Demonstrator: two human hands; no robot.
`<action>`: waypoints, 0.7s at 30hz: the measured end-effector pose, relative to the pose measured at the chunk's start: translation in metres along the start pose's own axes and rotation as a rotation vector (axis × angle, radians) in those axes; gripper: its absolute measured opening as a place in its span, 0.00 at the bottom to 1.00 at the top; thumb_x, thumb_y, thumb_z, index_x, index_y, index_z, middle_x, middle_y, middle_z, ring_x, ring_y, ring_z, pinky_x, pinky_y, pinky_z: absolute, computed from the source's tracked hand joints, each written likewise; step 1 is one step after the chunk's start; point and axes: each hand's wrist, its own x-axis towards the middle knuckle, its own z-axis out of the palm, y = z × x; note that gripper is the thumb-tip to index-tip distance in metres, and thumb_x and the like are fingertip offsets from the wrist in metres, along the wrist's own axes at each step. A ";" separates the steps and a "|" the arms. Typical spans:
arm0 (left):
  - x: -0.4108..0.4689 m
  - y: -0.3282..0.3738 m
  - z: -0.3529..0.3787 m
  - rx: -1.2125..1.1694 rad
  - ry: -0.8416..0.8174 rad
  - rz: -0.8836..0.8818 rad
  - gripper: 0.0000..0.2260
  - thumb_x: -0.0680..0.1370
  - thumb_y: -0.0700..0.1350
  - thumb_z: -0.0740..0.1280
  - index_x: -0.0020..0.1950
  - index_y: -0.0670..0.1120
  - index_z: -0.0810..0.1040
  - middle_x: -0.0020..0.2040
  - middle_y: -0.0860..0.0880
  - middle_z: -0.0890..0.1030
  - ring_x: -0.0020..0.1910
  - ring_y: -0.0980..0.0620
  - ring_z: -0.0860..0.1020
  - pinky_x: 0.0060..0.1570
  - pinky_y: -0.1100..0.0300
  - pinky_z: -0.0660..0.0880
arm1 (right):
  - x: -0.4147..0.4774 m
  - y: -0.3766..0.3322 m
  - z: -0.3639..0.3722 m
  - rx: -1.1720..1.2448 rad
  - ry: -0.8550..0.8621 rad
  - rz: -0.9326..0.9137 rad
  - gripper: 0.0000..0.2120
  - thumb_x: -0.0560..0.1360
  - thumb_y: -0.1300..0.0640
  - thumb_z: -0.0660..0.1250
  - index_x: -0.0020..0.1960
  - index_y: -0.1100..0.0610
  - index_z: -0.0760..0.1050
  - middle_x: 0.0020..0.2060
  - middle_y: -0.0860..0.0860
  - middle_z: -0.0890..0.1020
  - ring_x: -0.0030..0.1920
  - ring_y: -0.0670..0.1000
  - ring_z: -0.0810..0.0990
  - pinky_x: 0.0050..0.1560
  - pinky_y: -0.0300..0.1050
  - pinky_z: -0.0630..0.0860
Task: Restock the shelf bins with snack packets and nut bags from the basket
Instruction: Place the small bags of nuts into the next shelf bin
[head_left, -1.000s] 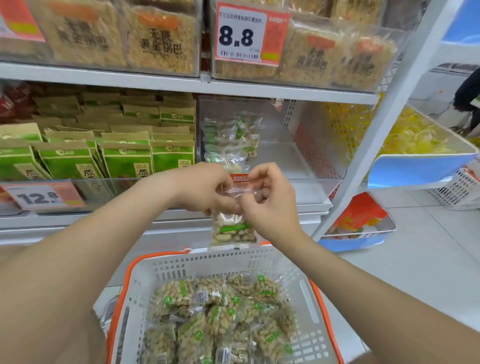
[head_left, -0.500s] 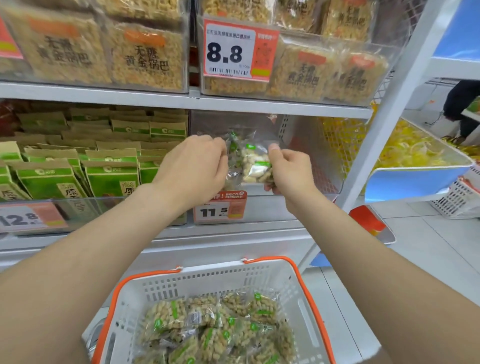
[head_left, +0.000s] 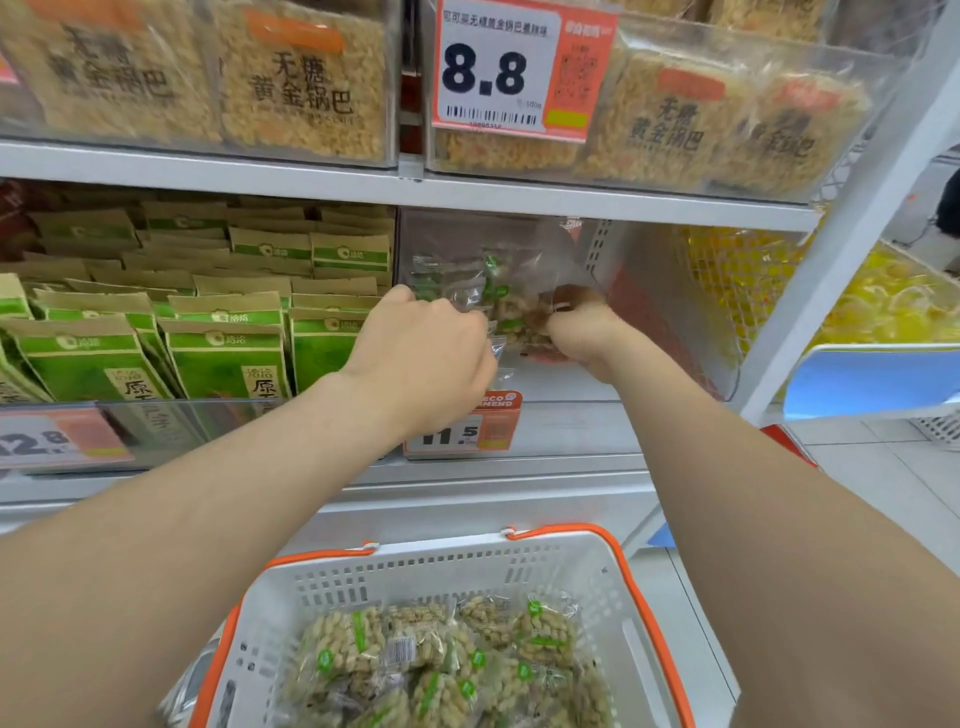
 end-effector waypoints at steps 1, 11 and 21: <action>0.000 0.000 0.002 0.006 0.010 -0.007 0.13 0.82 0.51 0.53 0.41 0.49 0.70 0.32 0.49 0.75 0.31 0.44 0.72 0.50 0.50 0.66 | 0.004 0.002 0.005 -0.091 -0.030 0.002 0.13 0.79 0.60 0.69 0.63 0.57 0.77 0.54 0.56 0.84 0.53 0.59 0.86 0.50 0.59 0.86; 0.002 0.000 0.007 0.008 0.022 -0.006 0.11 0.82 0.51 0.54 0.44 0.49 0.70 0.33 0.50 0.75 0.31 0.45 0.71 0.53 0.49 0.68 | 0.028 -0.001 0.013 -0.286 -0.026 0.085 0.37 0.63 0.63 0.81 0.66 0.58 0.66 0.57 0.56 0.79 0.56 0.55 0.80 0.51 0.48 0.82; 0.002 0.001 0.008 0.007 0.042 0.005 0.10 0.82 0.51 0.54 0.45 0.49 0.69 0.35 0.50 0.78 0.32 0.45 0.73 0.51 0.48 0.65 | 0.034 -0.005 0.019 -0.330 -0.031 0.025 0.32 0.58 0.59 0.85 0.60 0.56 0.81 0.52 0.51 0.87 0.51 0.52 0.86 0.52 0.53 0.86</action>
